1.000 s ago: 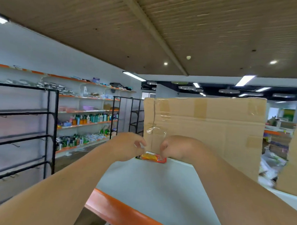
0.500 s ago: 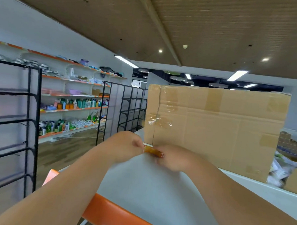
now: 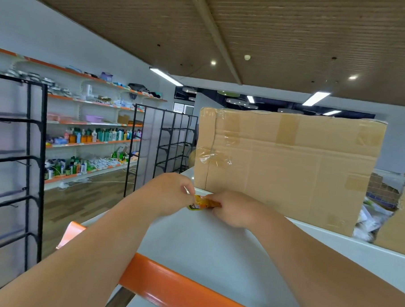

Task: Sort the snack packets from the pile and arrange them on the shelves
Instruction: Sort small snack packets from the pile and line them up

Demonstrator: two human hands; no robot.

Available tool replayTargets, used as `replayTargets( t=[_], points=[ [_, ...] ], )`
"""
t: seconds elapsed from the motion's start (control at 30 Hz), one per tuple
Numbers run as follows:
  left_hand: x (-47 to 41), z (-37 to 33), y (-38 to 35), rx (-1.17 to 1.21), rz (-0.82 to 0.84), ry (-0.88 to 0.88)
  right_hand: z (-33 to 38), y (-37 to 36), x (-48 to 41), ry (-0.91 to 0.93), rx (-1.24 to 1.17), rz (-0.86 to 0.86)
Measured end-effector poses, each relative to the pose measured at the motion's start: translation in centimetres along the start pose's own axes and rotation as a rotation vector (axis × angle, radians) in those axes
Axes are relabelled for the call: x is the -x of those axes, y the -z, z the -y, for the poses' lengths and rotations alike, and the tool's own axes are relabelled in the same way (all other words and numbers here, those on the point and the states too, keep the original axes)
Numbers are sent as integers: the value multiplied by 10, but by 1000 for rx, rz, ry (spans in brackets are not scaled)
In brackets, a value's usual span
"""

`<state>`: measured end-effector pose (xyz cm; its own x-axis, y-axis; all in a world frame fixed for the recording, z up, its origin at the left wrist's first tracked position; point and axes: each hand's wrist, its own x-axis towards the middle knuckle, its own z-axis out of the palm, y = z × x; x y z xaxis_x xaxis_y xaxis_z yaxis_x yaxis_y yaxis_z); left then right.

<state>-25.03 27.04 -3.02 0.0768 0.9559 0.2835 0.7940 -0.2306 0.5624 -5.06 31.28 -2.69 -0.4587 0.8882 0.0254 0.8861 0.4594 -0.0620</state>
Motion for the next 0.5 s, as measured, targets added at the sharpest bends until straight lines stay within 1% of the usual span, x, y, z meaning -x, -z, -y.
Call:
replayTargets(
  t=[0.1,0.13,0.23,0.37,0.5],
  points=[
    [0,0,0,0,-1,3,-4,1,1,-16,-165,-46],
    [-1,0,0,0,-1,3,-5,1,1,-19,-164,-71],
    [0,-1,1,7,-2,3,-7,-3,-3,-20,-57,-133],
    [-1,0,1,7,-4,0,1,-9,-3,-7,0,-22],
    [0,0,0,4,-7,-8,1,4,5,-54,-258,-76]
  ],
)
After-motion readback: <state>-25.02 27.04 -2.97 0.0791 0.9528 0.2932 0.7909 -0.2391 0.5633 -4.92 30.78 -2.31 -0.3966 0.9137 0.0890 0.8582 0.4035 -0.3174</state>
